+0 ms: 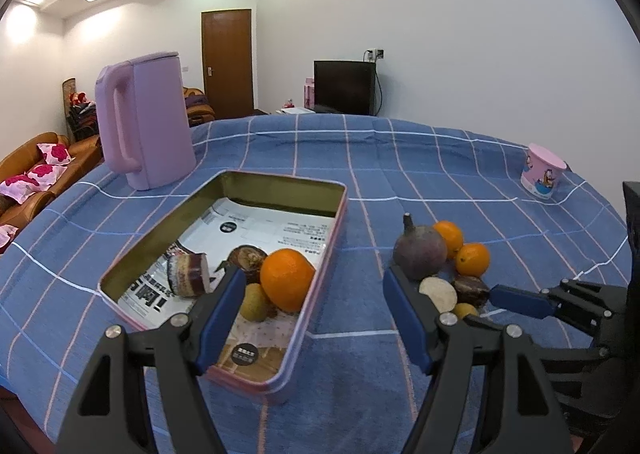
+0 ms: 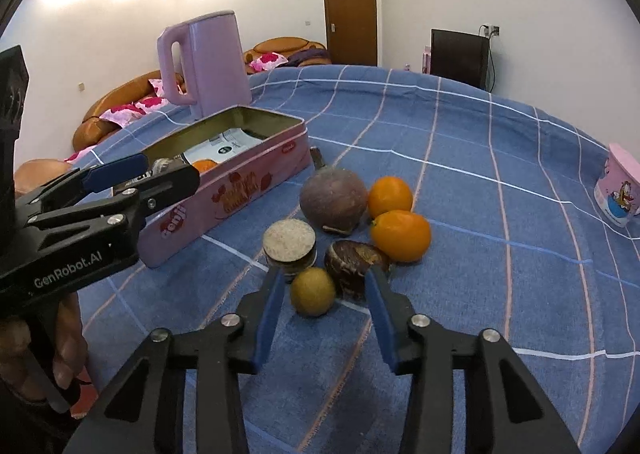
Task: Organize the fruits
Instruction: 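Move left tool to the flat round brown disc while right tool grasps a green-yellow fruit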
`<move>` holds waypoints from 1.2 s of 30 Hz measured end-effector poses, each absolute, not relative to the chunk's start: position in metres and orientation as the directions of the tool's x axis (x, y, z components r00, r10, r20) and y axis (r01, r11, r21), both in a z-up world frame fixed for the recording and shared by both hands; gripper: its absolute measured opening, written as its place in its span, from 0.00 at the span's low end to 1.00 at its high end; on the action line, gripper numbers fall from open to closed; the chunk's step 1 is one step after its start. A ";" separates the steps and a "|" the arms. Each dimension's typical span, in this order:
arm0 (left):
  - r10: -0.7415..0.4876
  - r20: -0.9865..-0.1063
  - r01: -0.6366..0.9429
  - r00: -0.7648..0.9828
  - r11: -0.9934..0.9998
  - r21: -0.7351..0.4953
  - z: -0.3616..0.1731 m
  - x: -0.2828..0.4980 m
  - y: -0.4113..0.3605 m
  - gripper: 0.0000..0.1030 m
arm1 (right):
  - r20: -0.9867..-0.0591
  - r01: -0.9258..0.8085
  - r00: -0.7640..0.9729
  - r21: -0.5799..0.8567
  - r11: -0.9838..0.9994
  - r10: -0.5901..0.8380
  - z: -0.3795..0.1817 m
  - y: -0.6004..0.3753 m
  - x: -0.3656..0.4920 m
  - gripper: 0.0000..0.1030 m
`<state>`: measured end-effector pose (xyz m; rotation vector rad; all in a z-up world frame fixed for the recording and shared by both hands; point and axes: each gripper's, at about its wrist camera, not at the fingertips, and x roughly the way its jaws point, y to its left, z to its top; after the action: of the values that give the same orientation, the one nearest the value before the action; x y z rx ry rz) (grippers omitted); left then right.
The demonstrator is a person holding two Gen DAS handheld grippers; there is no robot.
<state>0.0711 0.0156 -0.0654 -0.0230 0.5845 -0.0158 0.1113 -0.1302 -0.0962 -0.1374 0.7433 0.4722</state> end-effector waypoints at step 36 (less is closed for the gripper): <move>-0.172 -0.666 0.227 0.726 0.974 -0.004 -0.082 0.095 -0.048 0.61 | -0.656 -0.310 0.691 0.109 0.945 0.303 -0.094 -0.181 0.119 0.27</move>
<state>0.0951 -0.0475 -0.0822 0.0794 0.7255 -0.2204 0.1190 -0.1814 -0.0936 -0.0100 0.7314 0.3420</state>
